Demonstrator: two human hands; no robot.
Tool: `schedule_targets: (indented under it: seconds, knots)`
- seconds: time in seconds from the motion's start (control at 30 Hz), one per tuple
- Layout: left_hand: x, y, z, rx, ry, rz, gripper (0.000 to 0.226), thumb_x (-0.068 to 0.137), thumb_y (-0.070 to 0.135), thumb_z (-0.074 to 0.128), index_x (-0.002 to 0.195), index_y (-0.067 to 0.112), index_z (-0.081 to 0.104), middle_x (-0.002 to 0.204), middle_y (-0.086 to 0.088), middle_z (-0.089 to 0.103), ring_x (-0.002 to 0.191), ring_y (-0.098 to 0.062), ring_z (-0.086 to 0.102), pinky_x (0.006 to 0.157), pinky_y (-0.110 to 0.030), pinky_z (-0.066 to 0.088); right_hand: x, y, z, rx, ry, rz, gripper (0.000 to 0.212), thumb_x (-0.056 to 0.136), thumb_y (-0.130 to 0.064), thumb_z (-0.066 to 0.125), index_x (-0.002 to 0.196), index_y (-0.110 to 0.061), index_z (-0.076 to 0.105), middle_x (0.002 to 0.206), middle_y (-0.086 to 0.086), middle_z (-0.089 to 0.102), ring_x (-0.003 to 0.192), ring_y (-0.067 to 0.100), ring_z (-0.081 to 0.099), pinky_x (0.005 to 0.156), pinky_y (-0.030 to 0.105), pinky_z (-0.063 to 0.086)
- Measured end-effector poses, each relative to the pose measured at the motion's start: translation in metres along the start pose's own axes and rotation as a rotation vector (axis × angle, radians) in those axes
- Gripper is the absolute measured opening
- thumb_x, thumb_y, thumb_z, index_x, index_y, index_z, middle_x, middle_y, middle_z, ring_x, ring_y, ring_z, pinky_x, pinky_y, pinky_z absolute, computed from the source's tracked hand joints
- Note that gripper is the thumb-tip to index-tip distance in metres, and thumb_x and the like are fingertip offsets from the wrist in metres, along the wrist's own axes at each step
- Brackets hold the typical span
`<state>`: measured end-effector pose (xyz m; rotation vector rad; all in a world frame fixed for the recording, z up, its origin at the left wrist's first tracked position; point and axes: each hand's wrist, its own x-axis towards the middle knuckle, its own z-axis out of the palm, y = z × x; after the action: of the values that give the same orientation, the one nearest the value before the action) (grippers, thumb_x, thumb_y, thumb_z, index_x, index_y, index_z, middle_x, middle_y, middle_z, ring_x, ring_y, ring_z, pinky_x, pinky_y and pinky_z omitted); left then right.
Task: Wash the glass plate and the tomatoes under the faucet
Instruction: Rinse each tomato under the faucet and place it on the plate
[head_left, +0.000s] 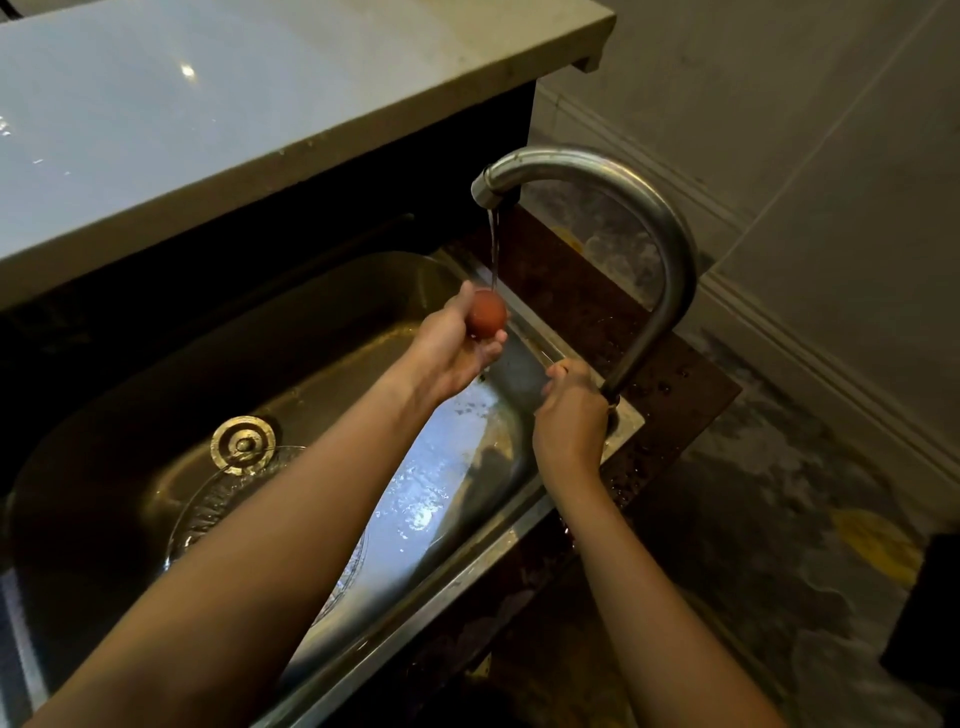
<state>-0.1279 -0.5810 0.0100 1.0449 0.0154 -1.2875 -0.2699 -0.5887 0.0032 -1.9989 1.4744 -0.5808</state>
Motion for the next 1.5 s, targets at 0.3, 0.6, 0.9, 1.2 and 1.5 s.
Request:
schedule_targets:
  seconds: [0.3, 0.6, 0.9, 1.2, 1.5]
  knots:
    - [-0.005, 0.000, 0.010, 0.072, -0.022, 0.035, 0.035, 0.095, 0.029, 0.046, 0.126, 0.014, 0.041, 0.108, -0.017, 0.044, 0.062, -0.015, 0.050, 0.041, -0.017, 0.043, 0.002, 0.003, 0.000, 0.033, 0.013, 0.011, 0.020, 0.096, -0.008, 0.038, 0.107, -0.006, 0.055, 0.100, 0.019, 0.067, 0.094, 0.028, 0.064, 0.072, 0.023, 0.040]
    - [-0.008, 0.006, 0.024, 0.177, -0.054, 0.081, 0.033, 0.096, 0.042, 0.039, 0.094, 0.009, 0.044, 0.071, -0.008, 0.052, 0.038, -0.006, 0.042, 0.031, -0.013, 0.025, 0.006, 0.005, -0.008, 0.168, -0.059, -0.009, 0.025, 0.098, -0.019, 0.038, 0.105, -0.004, 0.057, 0.093, 0.019, 0.066, 0.079, 0.034, 0.064, 0.073, 0.041, 0.052]
    - [-0.013, 0.008, 0.029, 0.241, -0.055, 0.092, 0.021, 0.092, 0.032, 0.054, 0.103, 0.016, 0.048, 0.087, -0.008, 0.050, 0.052, -0.011, 0.050, 0.036, -0.014, 0.038, 0.002, -0.004, -0.016, 0.063, 0.015, -0.088, 0.024, 0.097, -0.021, 0.039, 0.111, -0.007, 0.053, 0.107, 0.014, 0.059, 0.088, 0.025, 0.060, 0.070, 0.034, 0.047]
    - [-0.017, 0.010, 0.039, 0.295, -0.029, 0.190, 0.024, 0.099, 0.039, 0.034, 0.098, 0.018, 0.045, 0.084, -0.007, 0.055, 0.063, -0.011, 0.059, 0.043, -0.019, 0.048, 0.056, -0.056, -0.014, 0.411, -0.354, 0.133, 0.041, 0.097, -0.046, 0.025, 0.126, -0.028, 0.047, 0.119, 0.007, 0.050, 0.087, 0.014, 0.055, 0.073, 0.024, 0.042]
    - [-0.027, 0.028, 0.040, 0.429, 0.099, 0.278, 0.044, 0.099, 0.040, 0.027, 0.073, 0.014, 0.051, 0.048, 0.000, 0.042, 0.036, -0.009, 0.038, 0.036, -0.019, 0.030, 0.053, -0.063, -0.003, 0.544, -0.459, -0.132, 0.037, 0.096, -0.045, 0.031, 0.132, -0.036, 0.037, 0.126, 0.008, 0.045, 0.084, 0.007, 0.057, 0.052, 0.008, 0.044]
